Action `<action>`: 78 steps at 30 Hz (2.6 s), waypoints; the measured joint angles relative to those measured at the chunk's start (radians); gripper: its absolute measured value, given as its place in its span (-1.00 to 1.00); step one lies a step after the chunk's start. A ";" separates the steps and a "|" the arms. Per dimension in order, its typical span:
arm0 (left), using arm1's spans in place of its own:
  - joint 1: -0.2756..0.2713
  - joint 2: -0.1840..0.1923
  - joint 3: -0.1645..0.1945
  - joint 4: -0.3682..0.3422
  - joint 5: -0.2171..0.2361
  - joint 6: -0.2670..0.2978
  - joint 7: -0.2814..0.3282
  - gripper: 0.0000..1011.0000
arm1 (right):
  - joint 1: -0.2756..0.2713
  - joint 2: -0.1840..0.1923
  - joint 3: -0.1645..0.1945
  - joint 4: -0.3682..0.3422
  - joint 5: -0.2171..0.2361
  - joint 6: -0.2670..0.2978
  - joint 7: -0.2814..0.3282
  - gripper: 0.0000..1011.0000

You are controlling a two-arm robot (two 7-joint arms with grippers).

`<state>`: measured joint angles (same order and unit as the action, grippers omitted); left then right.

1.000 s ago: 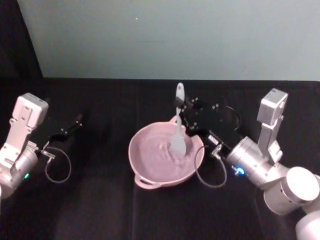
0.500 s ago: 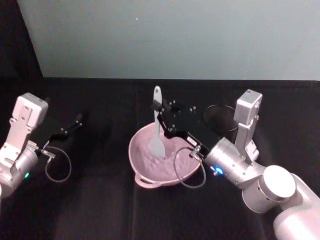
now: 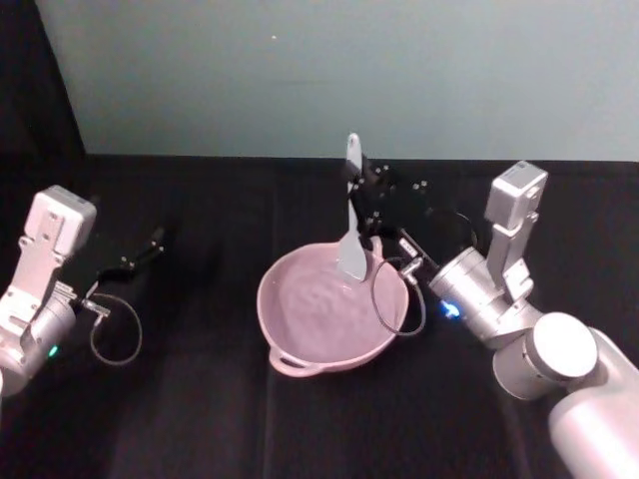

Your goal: Use the one hand to pick up the spoon and stir the clear water in the bowl.

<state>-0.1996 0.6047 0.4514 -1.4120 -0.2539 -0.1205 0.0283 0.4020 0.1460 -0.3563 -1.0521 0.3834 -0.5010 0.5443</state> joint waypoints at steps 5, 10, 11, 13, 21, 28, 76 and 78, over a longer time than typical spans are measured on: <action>0.000 0.000 0.000 0.000 0.000 0.000 0.000 1.00 | -0.044 0.027 0.027 -0.104 0.052 0.081 0.015 -0.77; 0.000 0.000 0.000 0.000 0.000 0.000 0.000 1.00 | -0.099 0.068 0.057 -0.250 0.156 0.214 0.035 -0.77; 0.000 0.000 0.000 0.000 0.000 0.000 0.000 1.00 | -0.103 0.075 0.061 -0.270 0.172 0.237 0.036 -0.77; 0.000 0.000 0.000 0.000 0.000 0.000 0.000 1.00 | -0.111 0.096 0.075 -0.316 0.215 0.294 0.036 -0.77; 0.000 0.000 0.000 0.000 0.000 0.000 0.000 1.00 | -0.116 0.145 0.134 -0.403 0.362 0.435 0.029 -0.77; 0.000 0.000 0.000 0.000 0.000 0.000 0.000 1.00 | -0.106 0.174 0.187 -0.409 0.469 0.508 0.006 -0.77; 0.000 0.000 0.000 0.000 0.000 0.000 0.000 1.00 | 0.029 0.179 0.092 0.016 0.542 0.478 0.065 -0.77; 0.000 0.000 0.000 0.000 0.000 0.000 0.000 1.00 | 0.035 0.178 0.093 0.029 0.556 0.493 0.075 -0.77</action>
<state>-0.1996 0.6047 0.4514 -1.4120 -0.2539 -0.1205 0.0283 0.4368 0.3243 -0.2633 -1.0234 0.9391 -0.0077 0.6191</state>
